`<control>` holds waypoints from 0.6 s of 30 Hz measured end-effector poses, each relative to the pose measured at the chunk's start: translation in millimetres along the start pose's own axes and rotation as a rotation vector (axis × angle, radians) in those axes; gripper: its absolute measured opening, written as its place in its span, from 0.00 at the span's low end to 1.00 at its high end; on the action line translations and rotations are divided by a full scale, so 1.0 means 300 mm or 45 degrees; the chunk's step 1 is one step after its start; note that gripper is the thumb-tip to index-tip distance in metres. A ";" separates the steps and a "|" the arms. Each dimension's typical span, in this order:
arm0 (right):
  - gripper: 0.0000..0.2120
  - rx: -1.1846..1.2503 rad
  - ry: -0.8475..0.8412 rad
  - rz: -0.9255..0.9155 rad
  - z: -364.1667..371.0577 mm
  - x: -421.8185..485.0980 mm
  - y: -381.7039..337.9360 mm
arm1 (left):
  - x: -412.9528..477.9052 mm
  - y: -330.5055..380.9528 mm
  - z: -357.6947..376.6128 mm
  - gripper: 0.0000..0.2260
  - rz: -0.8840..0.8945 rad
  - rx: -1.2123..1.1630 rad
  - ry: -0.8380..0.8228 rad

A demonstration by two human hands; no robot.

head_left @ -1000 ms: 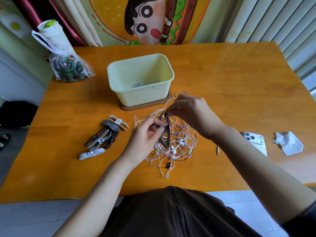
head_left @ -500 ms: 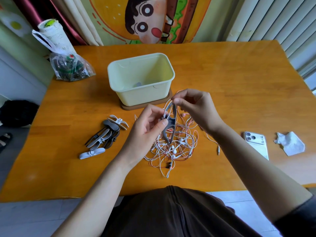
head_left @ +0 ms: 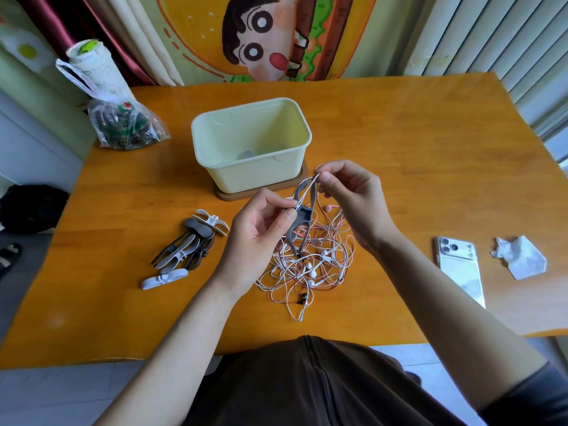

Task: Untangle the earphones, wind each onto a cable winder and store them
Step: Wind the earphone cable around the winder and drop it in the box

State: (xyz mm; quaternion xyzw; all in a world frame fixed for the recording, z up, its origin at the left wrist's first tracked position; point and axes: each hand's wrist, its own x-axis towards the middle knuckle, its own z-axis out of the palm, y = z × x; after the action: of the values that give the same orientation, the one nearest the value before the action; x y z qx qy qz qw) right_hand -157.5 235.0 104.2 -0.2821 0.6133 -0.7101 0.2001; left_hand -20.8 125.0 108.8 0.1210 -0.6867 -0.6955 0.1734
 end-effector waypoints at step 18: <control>0.08 -0.776 -0.090 0.037 0.080 -0.110 0.080 | 0.030 -0.068 -0.007 0.04 -0.202 -0.285 0.405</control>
State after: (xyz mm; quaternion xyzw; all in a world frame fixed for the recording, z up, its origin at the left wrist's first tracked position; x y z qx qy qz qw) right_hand -118.5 233.5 77.6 -0.3448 0.7948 -0.4801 0.1378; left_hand -29.7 119.2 89.1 0.2628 -0.5575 -0.7510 0.2367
